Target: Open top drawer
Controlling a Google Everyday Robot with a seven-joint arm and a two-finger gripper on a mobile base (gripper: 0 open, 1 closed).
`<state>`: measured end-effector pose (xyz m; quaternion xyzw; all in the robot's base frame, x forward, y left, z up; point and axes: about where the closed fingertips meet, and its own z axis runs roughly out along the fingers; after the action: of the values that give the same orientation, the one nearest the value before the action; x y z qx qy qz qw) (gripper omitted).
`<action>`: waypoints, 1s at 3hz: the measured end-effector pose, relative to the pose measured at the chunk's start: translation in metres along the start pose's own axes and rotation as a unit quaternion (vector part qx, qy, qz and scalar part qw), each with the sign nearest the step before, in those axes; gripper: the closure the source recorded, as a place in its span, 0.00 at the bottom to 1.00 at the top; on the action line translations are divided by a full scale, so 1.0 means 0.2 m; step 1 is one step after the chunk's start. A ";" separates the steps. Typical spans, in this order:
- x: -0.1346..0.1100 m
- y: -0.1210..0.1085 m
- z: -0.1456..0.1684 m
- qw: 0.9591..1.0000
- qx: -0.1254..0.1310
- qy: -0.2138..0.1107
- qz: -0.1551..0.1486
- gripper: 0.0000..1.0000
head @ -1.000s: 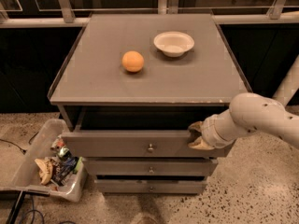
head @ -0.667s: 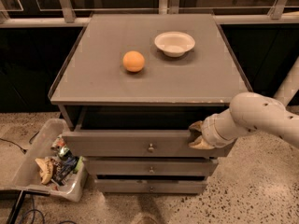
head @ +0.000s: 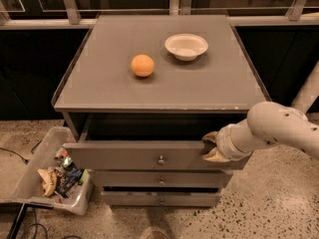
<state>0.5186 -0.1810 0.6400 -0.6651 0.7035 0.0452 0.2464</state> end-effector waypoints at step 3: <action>0.00 0.00 0.00 1.000 0.000 0.000 0.000 0.60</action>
Offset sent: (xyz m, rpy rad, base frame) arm 0.0000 0.0000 0.0000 0.0000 0.0000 0.0000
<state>0.5186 -0.1810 0.6399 -0.6651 0.7035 0.0453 0.2463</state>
